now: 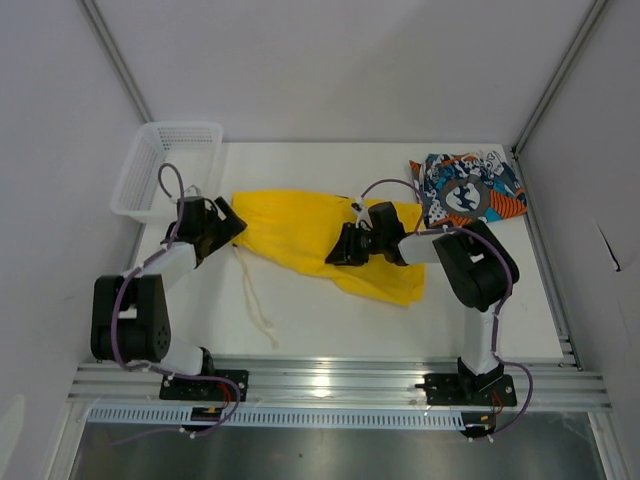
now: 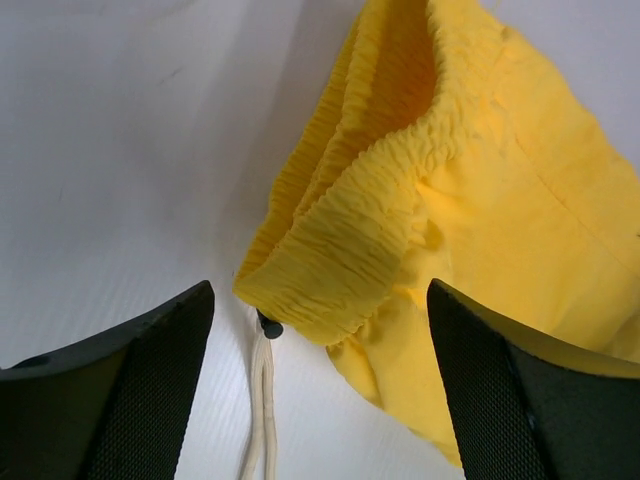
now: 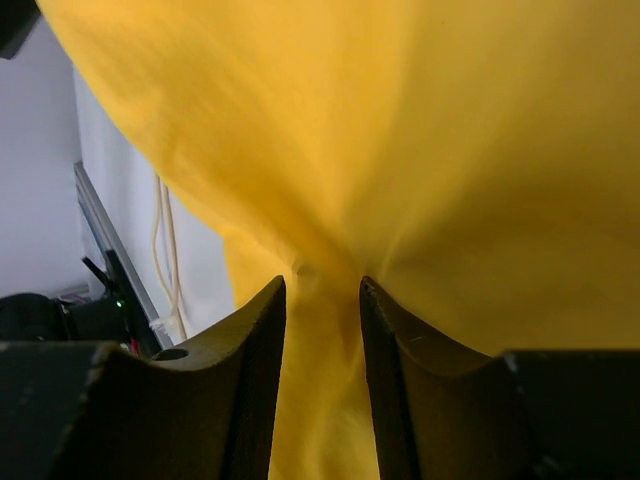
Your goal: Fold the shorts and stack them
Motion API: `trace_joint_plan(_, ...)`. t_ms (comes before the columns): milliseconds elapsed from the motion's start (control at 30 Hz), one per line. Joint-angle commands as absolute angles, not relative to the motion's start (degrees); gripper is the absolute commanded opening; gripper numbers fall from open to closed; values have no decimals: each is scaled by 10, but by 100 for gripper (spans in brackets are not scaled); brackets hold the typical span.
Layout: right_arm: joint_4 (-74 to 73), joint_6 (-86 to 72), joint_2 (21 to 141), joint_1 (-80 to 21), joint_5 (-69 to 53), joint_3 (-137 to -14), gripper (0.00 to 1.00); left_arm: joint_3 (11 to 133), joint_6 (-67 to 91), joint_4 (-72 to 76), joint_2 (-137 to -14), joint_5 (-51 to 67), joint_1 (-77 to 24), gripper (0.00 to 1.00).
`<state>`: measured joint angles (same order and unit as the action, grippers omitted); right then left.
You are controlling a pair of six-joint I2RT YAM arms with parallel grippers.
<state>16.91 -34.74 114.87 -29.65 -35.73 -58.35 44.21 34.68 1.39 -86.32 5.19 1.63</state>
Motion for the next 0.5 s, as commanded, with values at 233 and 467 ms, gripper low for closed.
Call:
trace_joint_plan(233, -125, -185, 1023, -281, -251, -489, 41, 358, 361, -129, -562, 39, 16, 96)
trace_joint_plan(467, -160, -209, 926, -297, -177, -534, 52, 276, 381, -114, -523, 95, 16, 97)
